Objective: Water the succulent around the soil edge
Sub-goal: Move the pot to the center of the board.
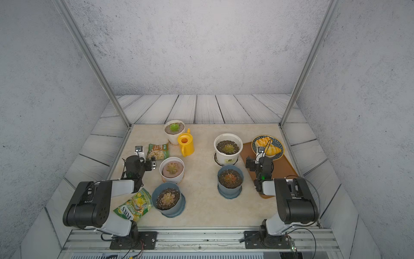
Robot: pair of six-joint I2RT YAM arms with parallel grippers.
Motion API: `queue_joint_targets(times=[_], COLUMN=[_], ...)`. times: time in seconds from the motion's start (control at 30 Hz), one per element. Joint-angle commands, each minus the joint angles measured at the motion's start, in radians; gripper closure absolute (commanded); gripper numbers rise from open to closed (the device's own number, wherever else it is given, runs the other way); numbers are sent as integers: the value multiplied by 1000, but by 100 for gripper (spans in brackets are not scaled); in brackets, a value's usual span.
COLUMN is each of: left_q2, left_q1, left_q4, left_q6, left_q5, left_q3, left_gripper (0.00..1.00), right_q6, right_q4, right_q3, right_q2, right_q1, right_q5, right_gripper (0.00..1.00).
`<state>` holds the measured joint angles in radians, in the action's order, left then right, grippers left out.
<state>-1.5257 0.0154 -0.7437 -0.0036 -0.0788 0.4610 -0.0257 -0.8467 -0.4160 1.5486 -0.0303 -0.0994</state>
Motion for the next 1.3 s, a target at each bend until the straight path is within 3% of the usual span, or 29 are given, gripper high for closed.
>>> queue_joint_targets(times=[0.0, 1.27], left_q2=[-1, -3], left_q1=[3, -23], left_q4=[-4, 14], left_q6=[0, -12], left_q5=[-3, 51], left_q3=[4, 15], left_gripper=[2, 2], right_q6=[-5, -11], right_q4=[-9, -10], right_q3=[-9, -10], right_q2=[21, 21], right_q1=[1, 3], right_q5=[9, 0], right_gripper=[0, 0])
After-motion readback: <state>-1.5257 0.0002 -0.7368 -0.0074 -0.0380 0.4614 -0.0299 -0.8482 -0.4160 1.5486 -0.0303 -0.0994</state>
